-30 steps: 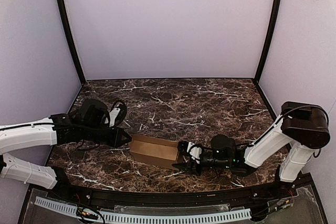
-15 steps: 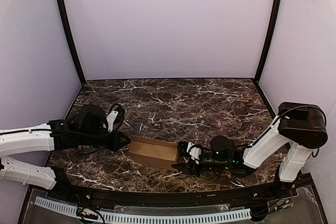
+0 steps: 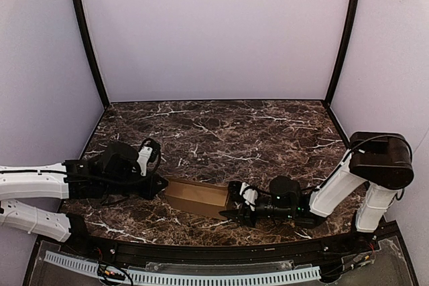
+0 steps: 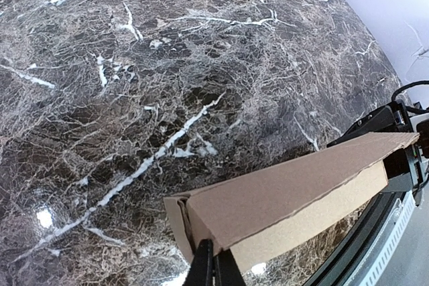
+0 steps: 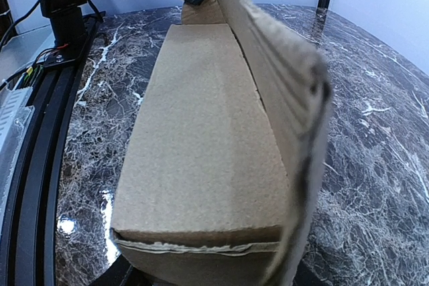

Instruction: Fold the paper box

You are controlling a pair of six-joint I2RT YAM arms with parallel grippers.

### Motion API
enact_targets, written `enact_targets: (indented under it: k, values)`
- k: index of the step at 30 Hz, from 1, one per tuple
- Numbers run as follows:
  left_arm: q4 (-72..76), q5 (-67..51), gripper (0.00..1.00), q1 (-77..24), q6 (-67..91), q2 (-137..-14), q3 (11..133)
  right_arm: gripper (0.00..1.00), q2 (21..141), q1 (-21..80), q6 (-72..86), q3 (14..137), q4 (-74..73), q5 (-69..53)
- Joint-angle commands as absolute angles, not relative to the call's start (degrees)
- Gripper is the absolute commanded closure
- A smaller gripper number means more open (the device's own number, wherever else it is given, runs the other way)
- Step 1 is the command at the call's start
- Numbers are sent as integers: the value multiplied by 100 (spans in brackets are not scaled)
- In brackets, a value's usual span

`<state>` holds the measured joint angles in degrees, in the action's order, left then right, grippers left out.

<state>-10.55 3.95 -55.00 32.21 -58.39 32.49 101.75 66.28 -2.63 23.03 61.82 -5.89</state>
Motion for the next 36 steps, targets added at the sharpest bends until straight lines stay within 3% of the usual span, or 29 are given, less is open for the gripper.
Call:
enact_targets:
  k: [1,14,19,29,30,31,36]
  values:
    - [-1946,75,100,-5789,3460,-6041,2825,59,10224,6591,-2,2269,6568,-24]
    - [-2053,618,100,-6029,3592,-6195,3001,28,9829,6592,27,2263,6206,225]
    - [-2138,803,100,-6031,3614,-6175,3099,20,9353,6597,-173,2203,5651,161]
    - [-2030,823,100,-6029,3802,-6421,3270,12,7803,6595,-391,2293,3491,-132]
    - [-1975,814,100,-6034,3804,-6432,3274,3,7607,6592,-390,2354,3152,-154]
    - [-1954,811,100,-6032,3816,-6457,3281,2,7429,6598,-371,2428,2791,-170]
    - [-1772,717,100,-6035,3851,-6609,3332,1,6649,6557,-50,2798,1227,461]
